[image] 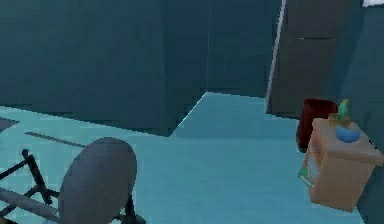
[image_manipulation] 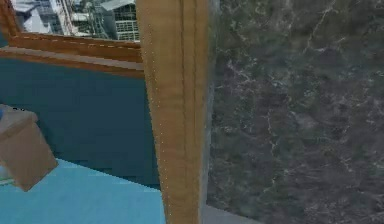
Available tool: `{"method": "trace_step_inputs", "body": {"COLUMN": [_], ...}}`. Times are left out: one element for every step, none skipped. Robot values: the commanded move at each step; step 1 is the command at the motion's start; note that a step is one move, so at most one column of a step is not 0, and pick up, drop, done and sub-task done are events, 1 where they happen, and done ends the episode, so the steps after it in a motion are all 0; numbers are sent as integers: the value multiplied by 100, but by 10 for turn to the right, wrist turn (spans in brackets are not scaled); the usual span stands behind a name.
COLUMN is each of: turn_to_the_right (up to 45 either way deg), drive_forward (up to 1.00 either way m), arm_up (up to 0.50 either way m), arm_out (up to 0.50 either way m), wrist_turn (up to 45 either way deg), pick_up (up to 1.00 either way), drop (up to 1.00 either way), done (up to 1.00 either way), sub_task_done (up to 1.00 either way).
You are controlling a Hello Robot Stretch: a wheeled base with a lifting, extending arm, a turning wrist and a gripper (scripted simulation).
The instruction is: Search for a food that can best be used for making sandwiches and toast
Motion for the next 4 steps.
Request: {"method": "trace_step_inputs", "body": {"turn_to_the_right": [0,240,0,-150], "drive_forward": [35,0,10,0], "arm_up": [0,0,0,0], "arm_out": [0,0,0,0], "wrist_turn": [0,0,0,0], "pick_up": [0,0,0,0], "drop": [0,0,0,0], "done": [0,0,0,0], "sub_task_done": [0,0,0,0]}}
